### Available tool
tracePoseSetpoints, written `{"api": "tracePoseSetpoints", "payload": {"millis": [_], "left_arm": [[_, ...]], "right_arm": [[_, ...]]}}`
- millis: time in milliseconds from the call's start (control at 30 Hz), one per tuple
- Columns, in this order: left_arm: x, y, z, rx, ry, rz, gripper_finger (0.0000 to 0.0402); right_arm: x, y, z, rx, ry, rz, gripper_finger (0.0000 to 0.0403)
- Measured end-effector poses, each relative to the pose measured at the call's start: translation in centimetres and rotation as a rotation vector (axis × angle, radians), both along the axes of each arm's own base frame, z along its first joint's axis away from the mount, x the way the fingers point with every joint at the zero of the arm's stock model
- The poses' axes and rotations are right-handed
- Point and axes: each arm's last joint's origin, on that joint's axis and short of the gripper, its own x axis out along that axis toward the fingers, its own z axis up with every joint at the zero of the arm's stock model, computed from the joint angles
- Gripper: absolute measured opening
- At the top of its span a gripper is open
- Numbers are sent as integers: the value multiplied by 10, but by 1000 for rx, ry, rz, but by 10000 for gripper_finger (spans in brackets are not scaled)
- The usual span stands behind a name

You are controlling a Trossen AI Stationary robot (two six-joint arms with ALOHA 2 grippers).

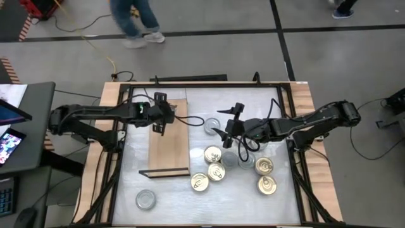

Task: Stack canned seafood by type on shelf
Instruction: Put the blue-pink tuna can on the shelf

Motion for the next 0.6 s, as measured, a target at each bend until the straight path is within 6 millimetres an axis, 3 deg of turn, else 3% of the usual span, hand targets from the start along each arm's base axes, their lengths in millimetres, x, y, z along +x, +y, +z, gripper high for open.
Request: {"api": "tracePoseSetpoints", "payload": {"millis": [300, 600], "left_arm": [[-5, 15, -17, -12, -2, 31, 191], [-6, 19, -22, -58, -80, 107, 196]], "right_arm": [[0, 0, 0, 0, 1, 2, 372], [0, 0, 0, 0, 1, 2, 372]]}}
